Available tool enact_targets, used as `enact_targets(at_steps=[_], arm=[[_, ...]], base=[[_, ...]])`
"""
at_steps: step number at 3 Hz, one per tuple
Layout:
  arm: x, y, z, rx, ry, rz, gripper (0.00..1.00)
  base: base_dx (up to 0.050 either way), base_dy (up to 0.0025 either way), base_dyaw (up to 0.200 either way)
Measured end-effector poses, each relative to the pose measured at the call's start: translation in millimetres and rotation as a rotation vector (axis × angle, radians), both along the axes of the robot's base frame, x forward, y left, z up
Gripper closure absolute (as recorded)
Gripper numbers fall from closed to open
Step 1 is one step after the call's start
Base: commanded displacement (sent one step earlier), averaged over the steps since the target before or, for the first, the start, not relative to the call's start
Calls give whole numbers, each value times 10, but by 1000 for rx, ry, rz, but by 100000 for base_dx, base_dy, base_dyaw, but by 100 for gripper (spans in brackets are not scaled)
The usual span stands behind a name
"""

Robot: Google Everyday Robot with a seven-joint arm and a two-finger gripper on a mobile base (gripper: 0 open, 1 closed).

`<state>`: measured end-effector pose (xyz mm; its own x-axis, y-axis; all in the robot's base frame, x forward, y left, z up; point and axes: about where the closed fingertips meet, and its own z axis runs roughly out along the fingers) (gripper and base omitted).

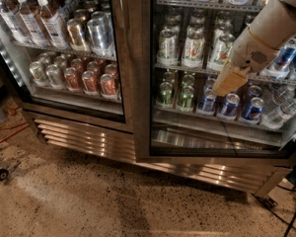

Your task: Close right fridge door

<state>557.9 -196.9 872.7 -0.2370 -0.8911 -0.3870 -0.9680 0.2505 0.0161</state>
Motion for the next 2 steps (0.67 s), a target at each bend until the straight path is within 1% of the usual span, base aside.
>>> enact_targets(at_steps=[2], arm=[[0, 0, 0, 0, 0, 0, 100]], base=[[4802, -1, 14]])
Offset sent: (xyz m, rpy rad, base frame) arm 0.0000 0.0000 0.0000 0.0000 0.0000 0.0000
